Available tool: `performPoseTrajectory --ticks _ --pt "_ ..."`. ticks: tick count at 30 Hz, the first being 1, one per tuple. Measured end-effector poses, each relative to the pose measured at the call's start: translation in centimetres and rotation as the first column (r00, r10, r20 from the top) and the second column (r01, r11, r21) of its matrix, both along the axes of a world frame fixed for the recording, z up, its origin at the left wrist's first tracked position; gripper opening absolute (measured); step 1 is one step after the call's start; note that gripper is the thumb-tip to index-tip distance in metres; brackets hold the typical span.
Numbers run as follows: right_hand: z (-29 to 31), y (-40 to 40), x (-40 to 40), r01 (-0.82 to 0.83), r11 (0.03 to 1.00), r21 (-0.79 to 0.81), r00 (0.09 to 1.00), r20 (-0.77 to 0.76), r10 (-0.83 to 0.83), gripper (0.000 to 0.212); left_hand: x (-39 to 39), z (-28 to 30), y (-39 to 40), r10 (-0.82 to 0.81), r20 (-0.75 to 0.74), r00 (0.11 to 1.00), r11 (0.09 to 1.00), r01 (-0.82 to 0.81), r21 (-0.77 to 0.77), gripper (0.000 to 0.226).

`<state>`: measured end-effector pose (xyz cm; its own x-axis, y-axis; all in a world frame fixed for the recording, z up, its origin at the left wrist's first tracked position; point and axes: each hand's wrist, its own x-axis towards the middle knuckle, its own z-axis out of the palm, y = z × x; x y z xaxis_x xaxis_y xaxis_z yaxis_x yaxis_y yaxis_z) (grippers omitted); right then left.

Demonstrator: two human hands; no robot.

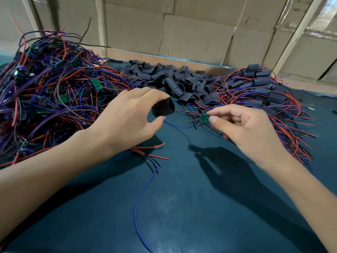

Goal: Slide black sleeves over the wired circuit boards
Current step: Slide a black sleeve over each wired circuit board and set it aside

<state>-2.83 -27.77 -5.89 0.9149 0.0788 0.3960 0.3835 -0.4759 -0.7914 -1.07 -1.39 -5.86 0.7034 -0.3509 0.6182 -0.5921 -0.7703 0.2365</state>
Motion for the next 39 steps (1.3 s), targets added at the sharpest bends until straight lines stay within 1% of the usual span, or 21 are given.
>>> performPoseTrajectory --ticks 2,4,5,7,10,12,15,16,18,20,23,26,28,30,32,34,36,37,39 --pt "0.1 0.1 -0.1 0.025 0.999 0.028 0.997 0.070 -0.027 0.007 0.1 0.0 0.1 0.009 -0.023 1.000 1.000 -0.009 -0.021 0.041" --pt "0.2 0.0 -0.2 0.052 0.995 0.079 0.992 0.107 -0.061 0.002 0.2 0.0 0.2 0.020 -0.033 0.999 1.000 -0.021 -0.021 0.041" --pt "0.4 -0.1 -0.1 0.052 0.992 0.115 0.992 0.109 -0.064 0.001 0.3 -0.1 0.3 0.026 -0.039 0.999 1.000 -0.026 -0.015 0.041" --pt "0.7 -0.3 -0.1 0.035 0.977 0.212 0.993 0.105 -0.058 0.007 0.5 -0.3 0.4 0.025 -0.058 0.998 1.000 -0.025 0.001 0.042" --pt "1.3 -0.2 -0.1 -0.027 0.911 0.412 0.998 0.064 0.001 0.006 0.8 -0.7 0.4 -0.024 -0.108 0.994 0.999 0.027 0.024 0.040" --pt "1.6 -0.1 -0.2 -0.057 0.874 0.483 0.997 0.064 0.030 0.008 0.9 -1.0 0.3 -0.061 -0.169 0.984 0.998 0.064 0.017 0.039" --pt "1.8 0.2 -0.4 -0.115 0.847 0.519 0.993 0.093 0.078 0.009 0.8 -1.4 -0.1 -0.131 -0.274 0.953 0.991 0.119 -0.060 0.041" --pt "1.8 0.4 -0.5 -0.141 0.842 0.521 0.989 0.104 0.101 0.013 0.7 -1.5 -0.3 -0.157 -0.302 0.940 0.986 0.134 -0.097 0.042" --pt "1.7 0.7 -0.7 -0.185 0.831 0.524 0.983 0.114 0.147 0.016 0.4 -1.5 -0.8 -0.213 -0.343 0.915 0.971 0.159 -0.180 0.042" --pt "1.7 0.9 -0.9 -0.207 0.824 0.527 0.978 0.097 0.184 0.014 0.0 -1.5 -1.2 -0.269 -0.363 0.892 0.949 0.182 -0.258 0.040" --pt "1.6 1.2 -1.1 -0.203 0.805 0.557 0.975 0.042 0.217 0.011 -0.2 -1.6 -1.5 -0.296 -0.376 0.878 0.933 0.181 -0.312 0.040" --pt "1.7 1.3 -1.1 -0.155 0.775 0.613 0.979 -0.011 0.204 0.006 -0.1 -1.8 -1.5 -0.287 -0.399 0.871 0.928 0.150 -0.340 0.042" --pt "1.9 1.0 -1.0 -0.139 0.742 0.656 0.973 -0.049 0.225 0.003 -0.1 -1.7 -1.5 -0.280 -0.414 0.866 0.927 0.131 -0.353 0.043" --pt "2.2 0.6 -0.8 -0.157 0.675 0.721 0.956 -0.061 0.288 0.010 -0.2 -1.6 -1.6 -0.286 -0.424 0.860 0.921 0.125 -0.368 0.042" --pt "2.7 0.2 -0.8 -0.192 0.573 0.796 0.931 -0.036 0.363 0.014 -0.5 -1.5 -1.7 -0.294 -0.435 0.851 0.919 0.127 -0.372 0.041" --pt "3.2 -0.2 -0.9 -0.225 0.417 0.881 0.905 0.030 0.425 0.010 -0.8 -1.5 -2.0 -0.316 -0.457 0.831 0.916 0.142 -0.375 0.041" --pt "3.7 -0.3 -1.1 -0.234 0.238 0.943 0.888 0.107 0.447 0.019 -1.1 -1.5 -2.3 -0.352 -0.484 0.801 0.912 0.176 -0.372 0.040" --pt "4.0 -0.2 -1.2 -0.231 0.164 0.959 0.886 0.137 0.444 0.021 -1.3 -1.5 -2.6 -0.373 -0.501 0.781 0.908 0.196 -0.370 0.039" --pt "4.4 0.4 -1.4 -0.213 0.075 0.974 0.887 0.161 0.433 0.019 -1.9 -1.5 -3.1 -0.422 -0.525 0.739 0.896 0.251 -0.367 0.037"
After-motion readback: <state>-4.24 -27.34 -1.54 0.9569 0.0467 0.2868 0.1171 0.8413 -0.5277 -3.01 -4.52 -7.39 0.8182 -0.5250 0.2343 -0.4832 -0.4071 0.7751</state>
